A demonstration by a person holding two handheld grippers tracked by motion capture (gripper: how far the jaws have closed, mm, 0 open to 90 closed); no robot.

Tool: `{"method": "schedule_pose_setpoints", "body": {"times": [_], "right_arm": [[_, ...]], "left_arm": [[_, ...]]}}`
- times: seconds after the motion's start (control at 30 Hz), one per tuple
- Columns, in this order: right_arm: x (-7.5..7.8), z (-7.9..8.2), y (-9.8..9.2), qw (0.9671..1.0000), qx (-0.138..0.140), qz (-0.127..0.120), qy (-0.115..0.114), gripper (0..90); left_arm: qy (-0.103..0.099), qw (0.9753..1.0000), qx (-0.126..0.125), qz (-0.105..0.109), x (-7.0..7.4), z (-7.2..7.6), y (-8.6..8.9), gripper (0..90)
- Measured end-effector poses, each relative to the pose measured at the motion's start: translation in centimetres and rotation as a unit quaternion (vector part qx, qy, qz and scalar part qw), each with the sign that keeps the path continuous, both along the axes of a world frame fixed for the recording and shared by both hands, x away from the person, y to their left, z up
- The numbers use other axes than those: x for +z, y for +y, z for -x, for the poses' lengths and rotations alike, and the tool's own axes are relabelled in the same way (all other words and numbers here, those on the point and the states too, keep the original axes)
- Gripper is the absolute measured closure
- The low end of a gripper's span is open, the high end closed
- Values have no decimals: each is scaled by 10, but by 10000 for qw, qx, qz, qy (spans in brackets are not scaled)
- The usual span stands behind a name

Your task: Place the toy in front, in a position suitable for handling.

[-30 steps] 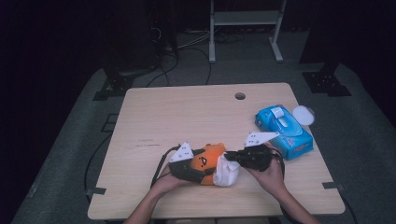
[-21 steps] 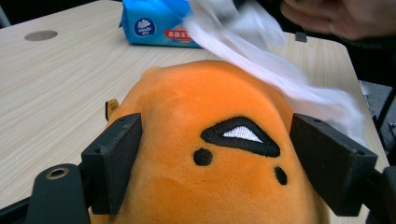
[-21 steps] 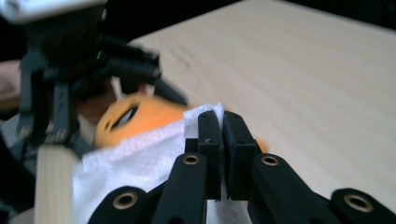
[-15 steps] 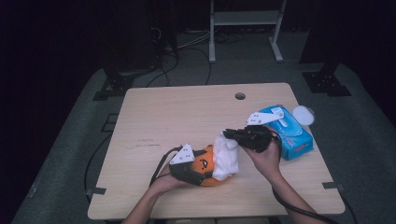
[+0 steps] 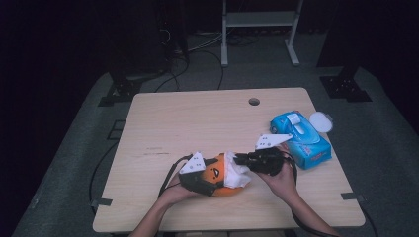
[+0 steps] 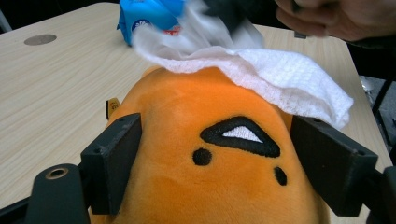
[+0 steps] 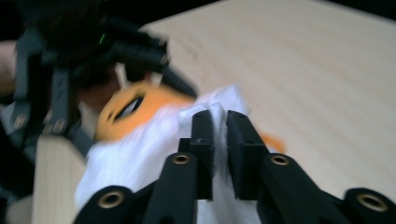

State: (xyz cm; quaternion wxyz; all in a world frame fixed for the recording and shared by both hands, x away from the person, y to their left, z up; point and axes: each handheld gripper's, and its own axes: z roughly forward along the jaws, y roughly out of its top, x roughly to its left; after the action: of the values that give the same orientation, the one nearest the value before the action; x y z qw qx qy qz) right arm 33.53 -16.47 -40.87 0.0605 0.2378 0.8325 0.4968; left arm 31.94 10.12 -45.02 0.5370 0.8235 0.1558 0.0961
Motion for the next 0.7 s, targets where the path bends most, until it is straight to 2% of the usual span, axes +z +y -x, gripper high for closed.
{"method": "schedule_pose_setpoints", "body": {"times": [0.13,0.17,0.27,0.33,0.4,0.47,0.6,0.7], "right_arm": [[-6,2,-5,9990,357,-172,185,571],[-6,2,-5,9987,405,-203,222,552],[-7,1,-1,9981,551,-114,256,469],[-7,2,3,9981,592,6,166,447],[-8,3,10,9979,596,238,8,463],[-10,4,12,9980,550,316,-58,498],[-12,4,12,9983,486,306,-14,613],[-12,5,11,9986,451,270,8,662]], "left_arm": [[0,10000,-19,-20,0,0,0,186],[6,10000,-22,-21,0,0,0,186],[46,10000,-32,-27,0,-1,0,186],[56,9999,-79,-56,1,-1,0,186],[29,9998,-130,-129,1,-1,0,188],[24,9998,-143,-156,1,-1,0,187],[-11,9995,-155,-274,7,-1,2,172],[101,9994,-125,-311,14,-3,7,133]]}}
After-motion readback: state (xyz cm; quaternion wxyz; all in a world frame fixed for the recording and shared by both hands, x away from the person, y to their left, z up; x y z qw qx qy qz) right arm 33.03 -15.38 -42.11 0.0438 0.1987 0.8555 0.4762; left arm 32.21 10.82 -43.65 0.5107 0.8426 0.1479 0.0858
